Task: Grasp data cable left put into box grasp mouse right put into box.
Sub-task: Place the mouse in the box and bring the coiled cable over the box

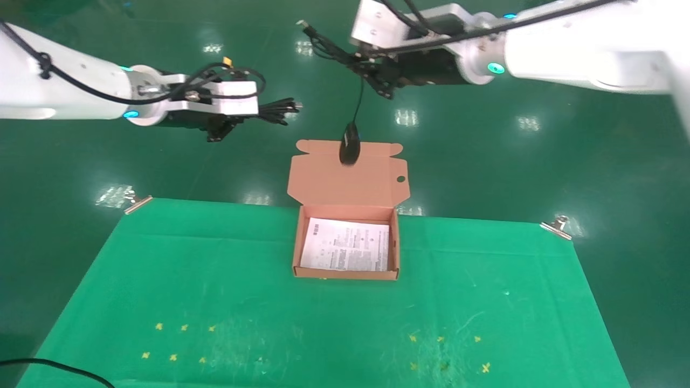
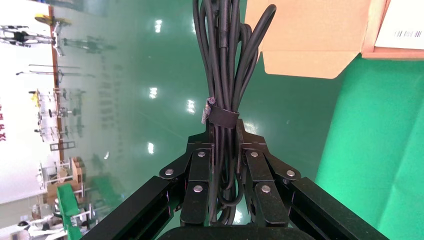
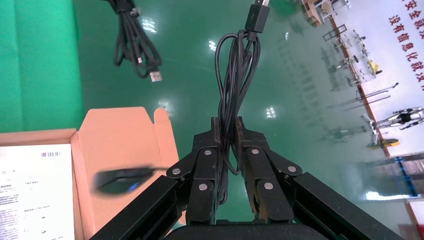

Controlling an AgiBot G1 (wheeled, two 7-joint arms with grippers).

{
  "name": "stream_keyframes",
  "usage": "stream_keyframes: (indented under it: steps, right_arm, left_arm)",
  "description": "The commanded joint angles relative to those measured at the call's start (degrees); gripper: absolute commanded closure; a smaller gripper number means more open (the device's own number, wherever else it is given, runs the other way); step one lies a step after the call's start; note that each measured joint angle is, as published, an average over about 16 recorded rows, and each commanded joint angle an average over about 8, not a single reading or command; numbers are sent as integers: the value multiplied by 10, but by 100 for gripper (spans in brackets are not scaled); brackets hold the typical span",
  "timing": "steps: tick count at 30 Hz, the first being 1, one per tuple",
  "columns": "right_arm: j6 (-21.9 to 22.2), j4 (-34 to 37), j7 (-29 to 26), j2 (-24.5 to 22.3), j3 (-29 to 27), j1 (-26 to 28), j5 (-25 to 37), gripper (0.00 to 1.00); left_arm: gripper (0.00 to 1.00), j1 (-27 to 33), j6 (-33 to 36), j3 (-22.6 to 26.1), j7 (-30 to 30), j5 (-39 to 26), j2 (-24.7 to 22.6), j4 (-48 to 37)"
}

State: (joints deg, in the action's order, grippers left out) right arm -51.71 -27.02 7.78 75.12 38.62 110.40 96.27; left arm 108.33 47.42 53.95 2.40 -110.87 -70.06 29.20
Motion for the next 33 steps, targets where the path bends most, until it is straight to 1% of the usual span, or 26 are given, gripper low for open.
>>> stream_keyframes:
  steps: [1,5,9,13,18,22,28,33]
  right_arm:
    - [5,14,12,10,-2,10,-2,100]
    - [-1,13,12,14,2,2,-4,100]
    - [-6,4,4,15,11,-17,-3,100]
    - [-2,-5,-7,20,24,-36,-2,100]
    - [17,-21,-24,28,50,-59,-6,100]
    - [32,-42,-42,32,81,-76,-19,100]
    - [48,-74,-76,32,133,-95,-53,100]
    - [60,-72,-106,30,164,-108,-83,100]
  left_arm:
    - [100,5,-5,-2,1,1,-1,-1]
    - [100,1,-4,8,-10,-17,3,-8]
    - [100,-4,0,27,-35,-55,9,-17]
    - [100,-2,6,47,-81,-101,16,-28]
    - [100,9,24,69,-149,-157,28,-31]
    - [100,11,41,79,-194,-186,38,-11]
    - [100,3,58,86,-238,-208,53,40]
    - [100,-4,69,89,-264,-220,66,79]
